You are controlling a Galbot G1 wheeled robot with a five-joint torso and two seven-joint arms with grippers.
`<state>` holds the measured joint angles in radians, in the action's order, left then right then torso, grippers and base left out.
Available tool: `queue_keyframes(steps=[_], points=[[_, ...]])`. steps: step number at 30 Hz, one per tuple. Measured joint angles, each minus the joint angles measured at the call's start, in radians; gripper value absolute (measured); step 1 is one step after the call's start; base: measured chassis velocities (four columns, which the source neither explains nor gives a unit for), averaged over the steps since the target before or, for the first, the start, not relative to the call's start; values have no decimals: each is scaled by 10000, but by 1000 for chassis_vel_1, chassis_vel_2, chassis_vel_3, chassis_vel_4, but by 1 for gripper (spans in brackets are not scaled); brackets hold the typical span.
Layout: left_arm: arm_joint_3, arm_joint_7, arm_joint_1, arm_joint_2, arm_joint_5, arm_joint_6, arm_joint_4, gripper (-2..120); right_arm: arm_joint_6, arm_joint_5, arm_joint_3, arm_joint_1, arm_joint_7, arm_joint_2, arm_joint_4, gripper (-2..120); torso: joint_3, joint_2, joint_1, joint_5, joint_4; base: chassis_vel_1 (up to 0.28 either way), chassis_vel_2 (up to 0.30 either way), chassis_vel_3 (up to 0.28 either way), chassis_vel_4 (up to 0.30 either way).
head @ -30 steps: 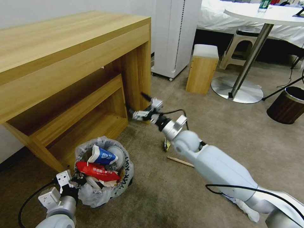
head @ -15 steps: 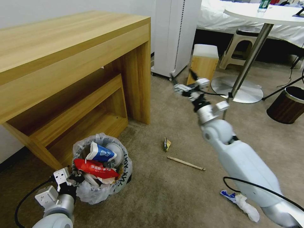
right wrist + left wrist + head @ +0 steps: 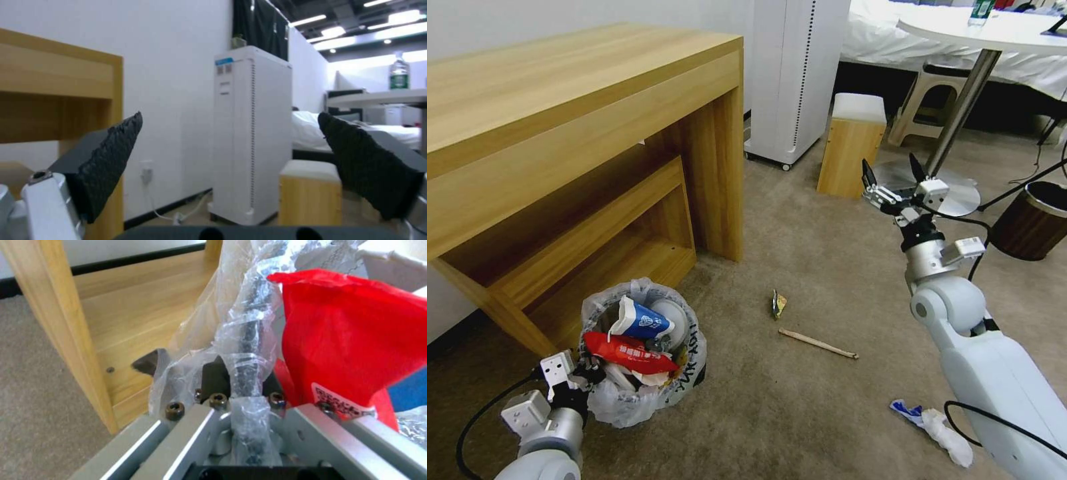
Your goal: Pick up the trash bin and place the garbage on the floor into it.
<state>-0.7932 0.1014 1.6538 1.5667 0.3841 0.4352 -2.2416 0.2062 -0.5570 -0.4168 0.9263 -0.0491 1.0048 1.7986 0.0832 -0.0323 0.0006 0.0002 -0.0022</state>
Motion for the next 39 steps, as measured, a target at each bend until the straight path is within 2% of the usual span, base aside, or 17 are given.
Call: queue_keyframes(steps=[15,39], points=[[15,-112,160,2,-340,-157,-31,0,165,401,-336,733,-87,529,20,100,0,0,0,-2,-2,-8,-14,-10,-8],[44,-124,199,13,-385,-194,66,0,310,608,-212,748,-87,705,-164,100,1,0,0,-3,-1,-41,-37,-40,-41]])
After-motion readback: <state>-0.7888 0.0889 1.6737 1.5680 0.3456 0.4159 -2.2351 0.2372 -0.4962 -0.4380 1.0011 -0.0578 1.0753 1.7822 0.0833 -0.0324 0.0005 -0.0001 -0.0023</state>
